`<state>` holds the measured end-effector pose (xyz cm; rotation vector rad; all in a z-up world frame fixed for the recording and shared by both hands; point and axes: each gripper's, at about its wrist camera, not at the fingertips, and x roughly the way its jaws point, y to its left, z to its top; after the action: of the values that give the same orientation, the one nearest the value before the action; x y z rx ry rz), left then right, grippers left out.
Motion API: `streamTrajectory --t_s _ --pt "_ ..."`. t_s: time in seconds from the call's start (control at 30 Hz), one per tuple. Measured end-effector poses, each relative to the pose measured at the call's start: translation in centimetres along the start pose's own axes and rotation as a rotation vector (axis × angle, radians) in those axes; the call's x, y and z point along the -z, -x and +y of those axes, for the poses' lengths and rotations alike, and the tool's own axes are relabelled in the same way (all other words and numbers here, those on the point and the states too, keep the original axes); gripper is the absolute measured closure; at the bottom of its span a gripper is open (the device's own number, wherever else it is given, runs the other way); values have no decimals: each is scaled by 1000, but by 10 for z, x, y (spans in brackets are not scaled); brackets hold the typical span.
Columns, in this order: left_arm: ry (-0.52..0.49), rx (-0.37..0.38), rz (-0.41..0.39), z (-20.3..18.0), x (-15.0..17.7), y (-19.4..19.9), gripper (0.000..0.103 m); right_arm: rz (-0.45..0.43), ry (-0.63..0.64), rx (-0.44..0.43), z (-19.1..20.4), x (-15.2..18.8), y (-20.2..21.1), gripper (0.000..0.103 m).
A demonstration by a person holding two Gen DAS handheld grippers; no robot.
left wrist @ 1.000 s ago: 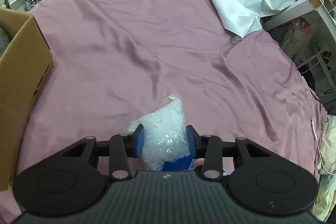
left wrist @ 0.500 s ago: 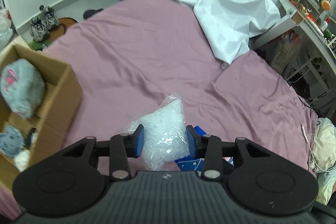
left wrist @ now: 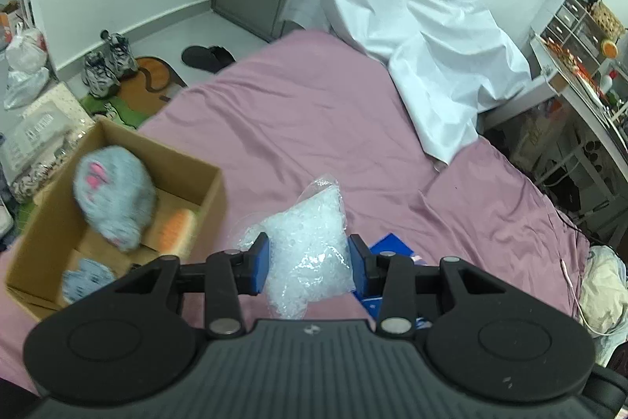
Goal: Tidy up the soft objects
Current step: 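Carry the bead bag with the left gripper while the right gripper carries the tissue pack to the box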
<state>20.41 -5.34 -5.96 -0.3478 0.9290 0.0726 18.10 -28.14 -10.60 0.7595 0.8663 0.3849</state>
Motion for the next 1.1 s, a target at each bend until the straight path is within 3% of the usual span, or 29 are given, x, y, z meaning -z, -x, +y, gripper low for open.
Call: streamTrajectory --t_s 0.43,1.1 --pt "48 -62 -23 85 -13 26 62 14 69 -42 30 10 -6 85" --pt "117 -112 27 167 -10 9 58 45 199 -85 78 38 -33 85"
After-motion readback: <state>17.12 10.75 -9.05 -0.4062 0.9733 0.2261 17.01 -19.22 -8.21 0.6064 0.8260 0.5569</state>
